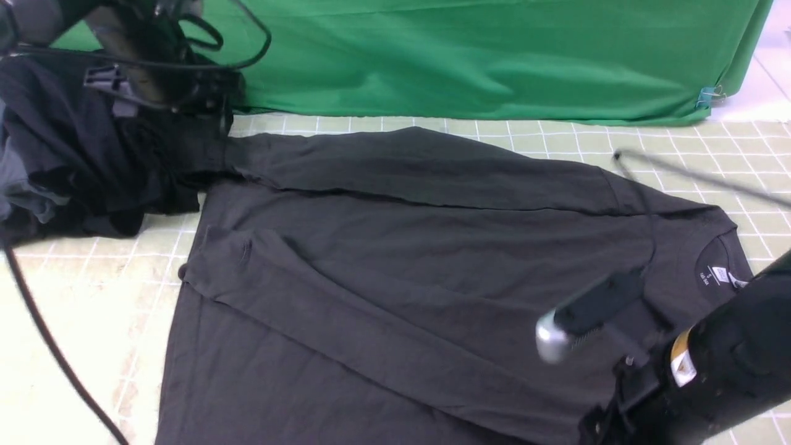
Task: Fold a long-sleeved shirt over a green coffee tablecloth.
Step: 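Grab the top left corner of the dark shirt with the left gripper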
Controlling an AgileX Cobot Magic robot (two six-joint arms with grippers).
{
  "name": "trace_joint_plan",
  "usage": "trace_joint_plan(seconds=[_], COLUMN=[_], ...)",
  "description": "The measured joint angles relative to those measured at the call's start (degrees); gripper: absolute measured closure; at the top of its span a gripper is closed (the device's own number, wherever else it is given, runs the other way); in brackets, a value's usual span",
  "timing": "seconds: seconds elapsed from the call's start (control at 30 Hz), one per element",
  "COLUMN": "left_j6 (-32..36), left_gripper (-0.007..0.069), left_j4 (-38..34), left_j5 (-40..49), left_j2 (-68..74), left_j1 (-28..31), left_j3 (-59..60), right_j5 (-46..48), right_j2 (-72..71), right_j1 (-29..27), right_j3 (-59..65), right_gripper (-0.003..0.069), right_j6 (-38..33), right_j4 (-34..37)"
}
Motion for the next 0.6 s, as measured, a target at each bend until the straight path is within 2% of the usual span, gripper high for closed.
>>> trace_joint_plan(seconds=[0.23,0.37,0.6], left_j6=[-4.82,-10.25,-15.22], left_gripper=[0.0223,0.0225,0.0225], left_j4=[-7.87,-8.24,-8.63], left_j5=[-3.49,-8.13,-15.91], left_j2=[10.31,13.03,13.88], left_j1=[-0.02,-0.02,-0.02], left_j3=[-1.07,-1.07,-1.13], right_j5=[-0.35,-0.94,-0.94], right_j2=[-4.99,-5.8,-5.8], right_j1=[0.0,0.0,0.0], right_j3=[-3.5,-3.98,-4.0], right_gripper=[0.0214,0.0214,0.0214], right_j6=[1.35,1.48,1.47], right_j4=[0.0,0.0,0.0])
